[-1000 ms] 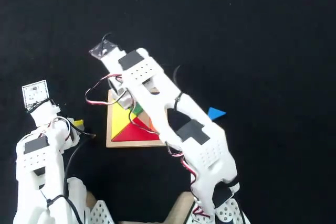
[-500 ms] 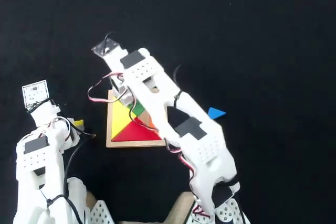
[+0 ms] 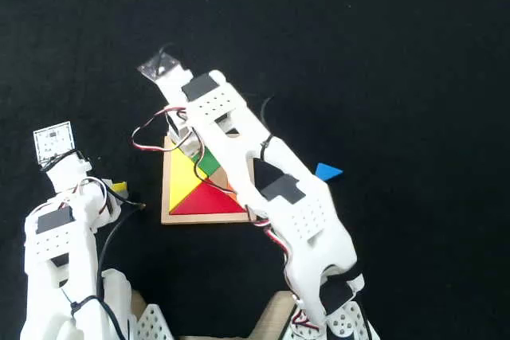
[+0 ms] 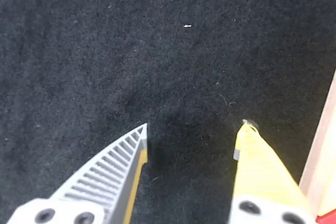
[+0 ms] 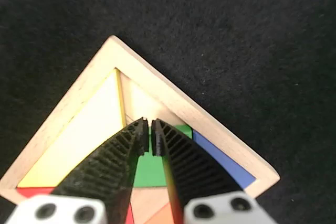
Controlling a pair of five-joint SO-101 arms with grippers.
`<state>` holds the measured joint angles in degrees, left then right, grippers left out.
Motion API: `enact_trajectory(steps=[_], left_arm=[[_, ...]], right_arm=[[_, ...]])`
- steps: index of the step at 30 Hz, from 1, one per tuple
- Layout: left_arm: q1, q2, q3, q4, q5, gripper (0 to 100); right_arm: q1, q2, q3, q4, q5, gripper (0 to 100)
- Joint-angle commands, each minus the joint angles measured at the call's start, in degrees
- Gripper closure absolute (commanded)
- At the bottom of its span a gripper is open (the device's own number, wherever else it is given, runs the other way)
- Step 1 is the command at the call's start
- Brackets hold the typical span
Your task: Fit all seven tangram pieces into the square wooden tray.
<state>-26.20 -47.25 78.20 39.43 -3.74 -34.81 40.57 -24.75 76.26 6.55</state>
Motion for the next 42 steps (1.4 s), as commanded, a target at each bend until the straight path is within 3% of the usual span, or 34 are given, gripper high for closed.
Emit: enact_trajectory(steps=[1,13,18,25,29,35,42], left_arm=[[-0.4,-1.0,-0.4,-1.1,-0.3,73],[-0.4,-1.0,-0.4,-1.2,-0.3,73],[-0.4,-1.0,-0.4,-1.2,-0.3,73],[-0.4,-1.0,-0.4,-1.1,-0.3,73],[-0.4,-1.0,-0.4,-1.1,-0.3,73],[-0.4,-1.0,-0.3,-1.0,-0.3,73],[-0.4,-1.0,-0.3,-1.0,-0.3,73]], right_arm=[[0.8,0.3,-4.2,1.2,0.5,98.7],[3.7,-9.8,-20.3,18.0,1.0,98.8],[13.3,-17.1,-20.3,25.1,9.1,98.8],[33.0,-33.2,0.7,24.5,20.7,98.8],[38.3,-42.1,14.3,20.7,26.5,98.8],[44.9,-52.9,37.2,6.7,32.2,98.8],[48.4,-49.8,59.9,-12.2,34.8,98.7]])
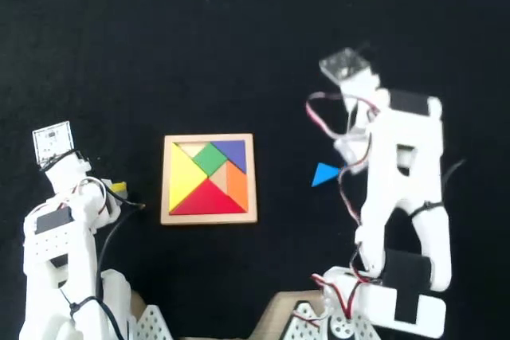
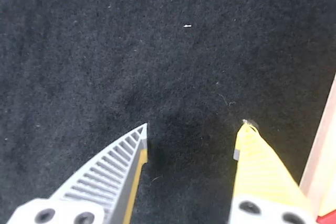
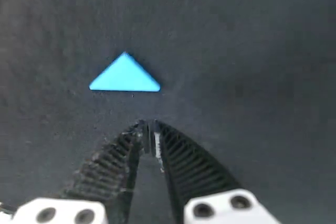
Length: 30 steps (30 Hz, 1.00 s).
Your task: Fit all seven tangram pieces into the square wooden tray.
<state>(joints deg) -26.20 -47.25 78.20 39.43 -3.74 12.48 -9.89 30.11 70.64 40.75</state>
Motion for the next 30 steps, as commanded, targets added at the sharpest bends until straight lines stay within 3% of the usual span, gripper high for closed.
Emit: enact_trajectory(steps=[1,9,16,25,30], left_arm=[[-0.4,-1.0,-0.3,-1.0,-0.3,73],[-0.4,-1.0,-0.3,-0.9,-0.3,73],[-0.4,-1.0,-0.3,-0.9,-0.3,73],[-0.4,-1.0,-0.3,-0.9,-0.3,73],[-0.4,-1.0,-0.3,-0.9,-0.3,73]], right_arm=[[1.1,1.8,5.8,-7.6,0.6,98.7],[1.1,13.1,2.3,-13.0,0.4,98.7],[0.4,23.2,-7.7,-12.8,-4.7,98.7],[-7.0,24.0,-12.4,-12.7,-6.3,98.8],[-7.6,24.0,-16.7,-7.8,-6.3,98.8]])
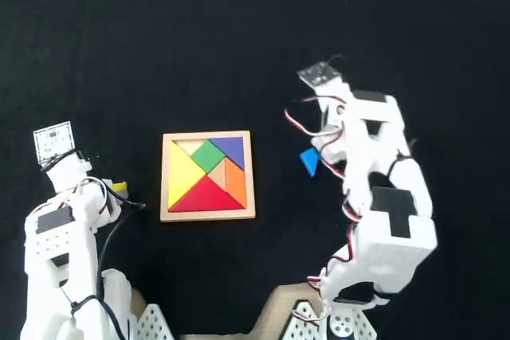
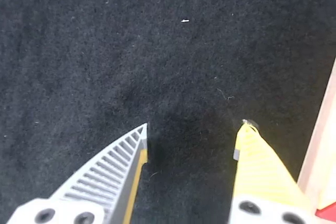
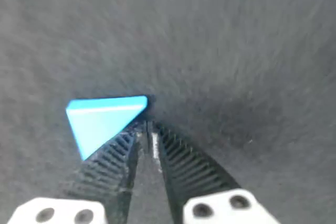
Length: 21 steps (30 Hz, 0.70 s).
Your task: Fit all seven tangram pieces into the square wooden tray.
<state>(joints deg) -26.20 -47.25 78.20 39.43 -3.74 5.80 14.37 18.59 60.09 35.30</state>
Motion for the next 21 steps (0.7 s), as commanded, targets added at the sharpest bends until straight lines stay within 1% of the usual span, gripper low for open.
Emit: enact_trajectory(steps=[1,5,15,18,21], left_arm=[[-0.4,-1.0,-0.3,-0.9,-0.3,73],[-0.4,-1.0,-0.3,-0.9,-0.3,73],[-0.4,-1.0,-0.3,-0.9,-0.3,73],[-0.4,-1.0,-0.3,-0.9,-0.3,73],[-0.4,-1.0,-0.3,-0.9,-0.3,73]], right_arm=[[-0.9,-0.3,-6.1,3.3,-0.9,98.8],[-1.8,0.2,-7.5,3.4,-0.9,98.8],[-13.1,2.7,-7.5,2.6,-0.9,98.7],[-14.9,1.4,-8.3,5.1,-0.9,98.8],[-14.2,-2.8,-9.9,9.9,-0.9,98.8]])
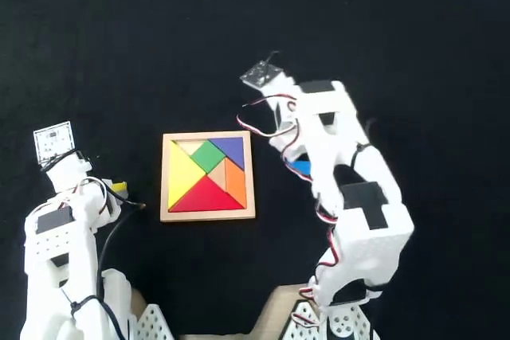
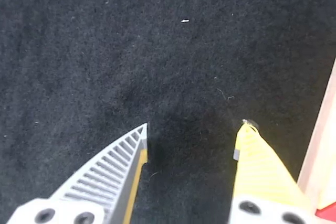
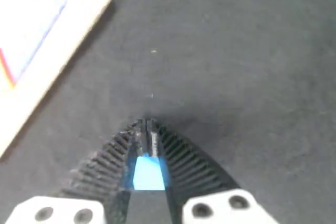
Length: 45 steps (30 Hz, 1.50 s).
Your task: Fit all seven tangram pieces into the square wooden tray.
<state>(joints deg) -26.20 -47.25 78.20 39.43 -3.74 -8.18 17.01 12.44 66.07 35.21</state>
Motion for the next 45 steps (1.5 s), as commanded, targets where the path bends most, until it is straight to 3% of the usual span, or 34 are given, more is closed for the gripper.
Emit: enact_trajectory(steps=[1,4,11,15,17,21,28,45], left_arm=[[-0.4,-1.0,-0.3,-0.9,-0.3,73],[-0.4,-1.0,-0.3,-0.9,-0.3,73],[-0.4,-1.0,-0.3,-0.9,-0.3,73],[-0.4,-1.0,-0.3,-0.9,-0.3,73],[-0.4,-1.0,-0.3,-0.9,-0.3,73],[-0.4,-1.0,-0.3,-0.9,-0.3,73],[-0.4,-1.0,-0.3,-1.0,-0.4,73],[-0.4,-1.0,-0.3,-1.1,-0.4,73]], right_arm=[[0.3,-7.3,-3.8,5.4,-0.6,98.8],[1.5,-12.7,-2.4,9.2,0.5,98.7],[1.8,-23.5,12.1,12.3,24.4,97.0],[2.5,-26.3,16.7,9.1,26.9,76.3],[3.0,-26.1,17.8,8.2,31.6,65.8],[4.4,-23.4,17.8,7.9,40.4,64.1],[4.7,-13.4,12.3,7.8,41.8,71.6],[4.1,-3.7,6.7,3.9,41.8,71.6]])
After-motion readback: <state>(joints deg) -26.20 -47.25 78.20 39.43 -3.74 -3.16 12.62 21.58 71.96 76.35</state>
